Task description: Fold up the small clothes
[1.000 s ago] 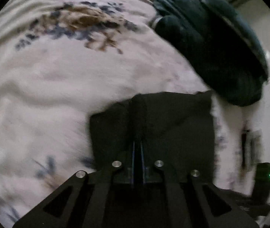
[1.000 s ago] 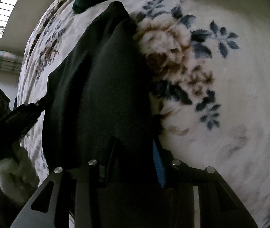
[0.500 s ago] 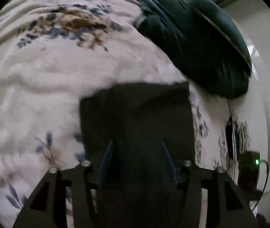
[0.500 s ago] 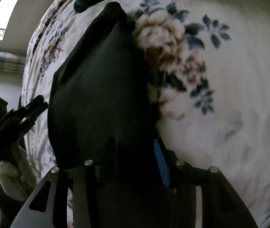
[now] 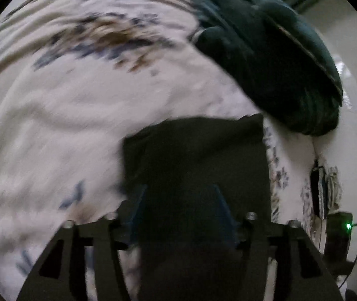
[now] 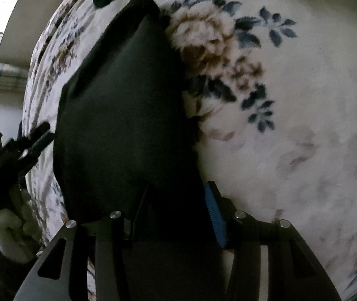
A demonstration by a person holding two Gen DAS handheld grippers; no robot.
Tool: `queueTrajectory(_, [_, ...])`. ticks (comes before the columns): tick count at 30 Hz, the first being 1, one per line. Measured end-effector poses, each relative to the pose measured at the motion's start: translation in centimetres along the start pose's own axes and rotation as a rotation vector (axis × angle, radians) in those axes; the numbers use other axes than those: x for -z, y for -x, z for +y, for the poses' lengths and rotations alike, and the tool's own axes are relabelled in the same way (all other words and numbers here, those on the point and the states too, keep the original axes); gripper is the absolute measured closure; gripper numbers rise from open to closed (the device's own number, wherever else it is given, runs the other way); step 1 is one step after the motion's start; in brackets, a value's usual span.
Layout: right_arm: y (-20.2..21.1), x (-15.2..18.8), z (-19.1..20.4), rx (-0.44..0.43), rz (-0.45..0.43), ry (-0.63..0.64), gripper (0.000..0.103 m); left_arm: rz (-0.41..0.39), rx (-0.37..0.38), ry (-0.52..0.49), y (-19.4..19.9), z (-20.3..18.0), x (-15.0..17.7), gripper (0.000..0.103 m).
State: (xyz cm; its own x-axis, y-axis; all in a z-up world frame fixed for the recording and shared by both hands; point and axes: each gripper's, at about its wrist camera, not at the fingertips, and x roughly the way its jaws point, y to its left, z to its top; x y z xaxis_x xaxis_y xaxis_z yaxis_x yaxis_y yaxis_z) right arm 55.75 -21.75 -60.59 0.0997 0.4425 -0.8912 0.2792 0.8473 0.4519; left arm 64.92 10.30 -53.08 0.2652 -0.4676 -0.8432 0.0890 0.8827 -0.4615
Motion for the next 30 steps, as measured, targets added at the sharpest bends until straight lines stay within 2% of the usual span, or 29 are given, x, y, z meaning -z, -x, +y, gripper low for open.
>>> queueTrajectory(2, [0.0, -0.3, -0.4, -0.029, -0.015, -0.016, 0.044, 0.02, -0.1, -0.031, -3.0, 0.0, -2.3, 0.043])
queueTrajectory(5, [-0.7, -1.2, -0.6, 0.007, -0.028, -0.008, 0.042, 0.046, -0.204, 0.006, -6.1, 2.4, -4.5, 0.042])
queueTrajectory(9, [-1.1, -2.0, -0.4, 0.02, -0.014, 0.012, 0.041, 0.028, -0.175, 0.041, -4.7, 2.9, -5.0, 0.044])
queueTrajectory(11, [-0.5, -1.7, -0.1, 0.032, -0.025, 0.027, 0.041, 0.008, -0.15, 0.002, -2.5, 2.0, -3.9, 0.044])
queueTrajectory(13, [0.8, -0.6, -0.2, 0.005, -0.021, 0.015, 0.041, -0.013, -0.109, -0.007, 0.3, 1.3, -1.9, 0.043])
queueTrajectory(16, [2.8, 2.1, -0.6, -0.023, 0.001, -0.002, 0.038, -0.031, -0.041, 0.021, 5.6, 0.9, 3.5, 0.037])
queueTrajectory(19, [4.8, 6.1, -1.3, -0.026, 0.038, 0.007, 0.038, -0.01, -0.028, 0.051, 8.3, 0.2, 9.2, 0.032])
queueTrajectory(22, [5.8, 11.1, -2.2, -0.019, 0.105, 0.018, 0.038, 0.073, -0.048, 0.103, 9.8, 0.4, 16.6, 0.032])
queueTrajectory(26, [5.3, 18.6, -3.6, 0.027, 0.235, 0.035, 0.038, 0.246, -0.045, 0.245, 8.9, 1.2, 27.0, 0.032])
queueTrajectory(28, [4.7, 22.2, -4.4, 0.034, 0.313, 0.027, 0.038, 0.305, -0.031, 0.311, 8.4, 1.4, 30.3, 0.032])
queueTrajectory(30, [4.2, 25.7, -5.2, 0.026, 0.393, 0.005, 0.038, 0.331, -0.05, 0.32, 8.4, 0.9, 32.9, 0.032])
